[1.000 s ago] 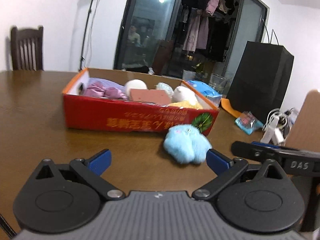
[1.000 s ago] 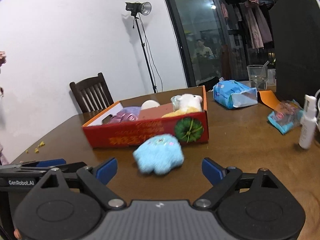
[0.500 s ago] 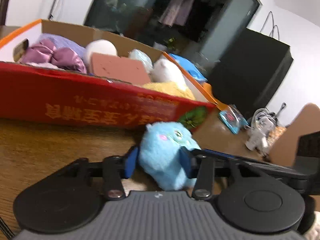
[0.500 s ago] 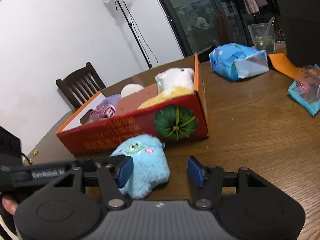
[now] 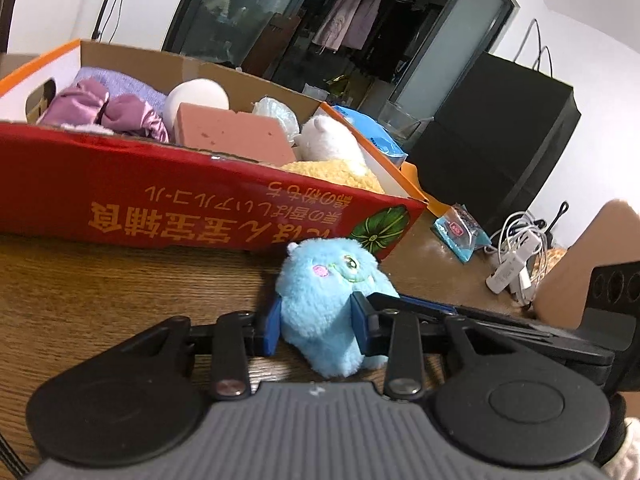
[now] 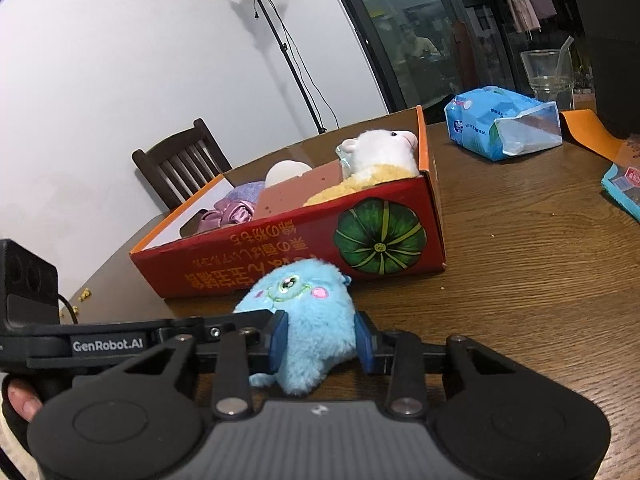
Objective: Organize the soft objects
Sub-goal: 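Carry the light blue plush into the box with both tools and open them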
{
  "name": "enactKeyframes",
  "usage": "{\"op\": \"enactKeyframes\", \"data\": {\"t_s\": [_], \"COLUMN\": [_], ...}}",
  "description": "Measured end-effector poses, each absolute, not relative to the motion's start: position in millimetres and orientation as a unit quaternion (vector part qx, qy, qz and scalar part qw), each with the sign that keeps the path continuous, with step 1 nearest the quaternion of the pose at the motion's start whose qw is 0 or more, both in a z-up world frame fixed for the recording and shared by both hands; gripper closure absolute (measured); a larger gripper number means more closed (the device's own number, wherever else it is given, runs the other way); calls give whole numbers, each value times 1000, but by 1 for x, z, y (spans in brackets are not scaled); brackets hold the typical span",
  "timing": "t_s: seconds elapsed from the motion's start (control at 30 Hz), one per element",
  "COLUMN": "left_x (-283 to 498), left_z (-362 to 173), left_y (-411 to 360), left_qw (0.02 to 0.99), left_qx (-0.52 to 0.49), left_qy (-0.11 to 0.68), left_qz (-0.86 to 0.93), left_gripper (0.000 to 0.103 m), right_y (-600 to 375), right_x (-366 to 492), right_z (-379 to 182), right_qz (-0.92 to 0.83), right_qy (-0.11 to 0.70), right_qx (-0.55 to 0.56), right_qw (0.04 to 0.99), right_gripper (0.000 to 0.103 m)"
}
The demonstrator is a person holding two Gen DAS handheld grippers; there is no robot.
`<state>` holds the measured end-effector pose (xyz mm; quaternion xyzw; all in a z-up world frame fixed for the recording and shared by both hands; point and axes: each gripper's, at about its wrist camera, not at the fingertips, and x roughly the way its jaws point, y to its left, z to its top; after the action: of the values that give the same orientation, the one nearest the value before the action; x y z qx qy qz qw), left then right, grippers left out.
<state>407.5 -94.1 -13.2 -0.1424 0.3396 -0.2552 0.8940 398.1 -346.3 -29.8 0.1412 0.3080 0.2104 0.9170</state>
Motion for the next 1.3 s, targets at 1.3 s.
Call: {"op": "enactKeyframes", "data": {"t_s": [1.3], "left_x": [662], "left_z": [41], "left_y": [-59], "left_qw": [887], "left_qx": [-140], "left_qy": [385], "left_qz": [-212], "left_gripper": [69], "right_y": [-297], "right_x": [675], "right_z": [26], "right_qz": [203], "right_qy": [414], "right_qx": [150], "right_qw": [875], "right_gripper": [77]}}
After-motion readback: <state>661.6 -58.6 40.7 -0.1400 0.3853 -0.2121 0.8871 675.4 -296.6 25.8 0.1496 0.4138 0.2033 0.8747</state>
